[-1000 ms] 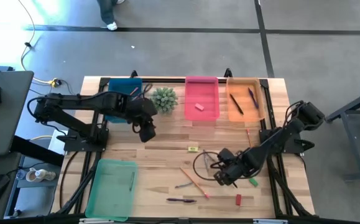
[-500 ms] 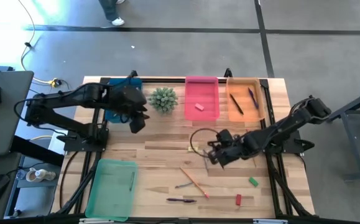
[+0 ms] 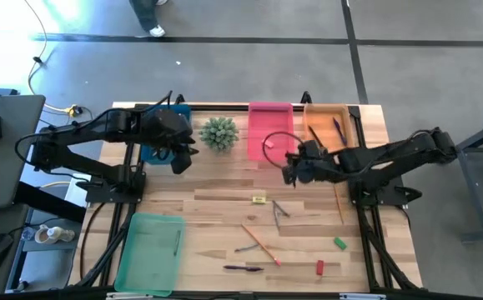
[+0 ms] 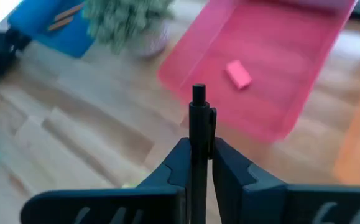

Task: Sort crayons/erasers/pens/pencils in bins
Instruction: Put the black pen into the orange bin

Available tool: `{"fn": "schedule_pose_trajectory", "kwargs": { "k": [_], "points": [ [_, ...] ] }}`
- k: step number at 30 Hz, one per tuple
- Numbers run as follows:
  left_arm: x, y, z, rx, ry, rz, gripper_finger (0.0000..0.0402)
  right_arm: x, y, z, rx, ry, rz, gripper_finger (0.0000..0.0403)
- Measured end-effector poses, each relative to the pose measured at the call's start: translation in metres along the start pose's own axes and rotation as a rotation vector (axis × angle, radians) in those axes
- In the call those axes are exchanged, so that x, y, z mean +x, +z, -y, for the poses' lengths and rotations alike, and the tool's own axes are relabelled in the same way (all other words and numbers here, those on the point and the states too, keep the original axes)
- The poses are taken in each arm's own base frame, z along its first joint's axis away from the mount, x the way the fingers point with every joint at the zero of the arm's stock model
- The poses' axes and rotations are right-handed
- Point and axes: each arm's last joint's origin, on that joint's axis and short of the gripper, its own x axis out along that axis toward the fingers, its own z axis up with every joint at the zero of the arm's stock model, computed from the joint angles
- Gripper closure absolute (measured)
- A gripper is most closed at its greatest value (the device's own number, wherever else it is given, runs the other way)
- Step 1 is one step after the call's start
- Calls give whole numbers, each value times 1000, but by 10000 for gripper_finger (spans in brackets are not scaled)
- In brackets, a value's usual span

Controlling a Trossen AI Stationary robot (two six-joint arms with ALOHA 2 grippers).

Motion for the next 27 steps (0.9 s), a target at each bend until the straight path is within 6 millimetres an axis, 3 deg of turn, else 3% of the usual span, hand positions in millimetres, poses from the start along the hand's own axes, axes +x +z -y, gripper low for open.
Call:
{"fn": "schedule_pose_trajectory", "kwargs": {
  "k": [5, 15, 27],
  "points": [
    [0, 0, 0, -30, 0, 1, 243, -2, 25, 18, -41, -32, 55, 379],
    [7, 2, 1, -271, 32, -10, 243, -5, 75, 59, -182, -48, 154, 379],
    [39, 8, 8, -426, 97, -77, 243, 8, 104, 111, -317, -99, 59, 379]
  ]
}}
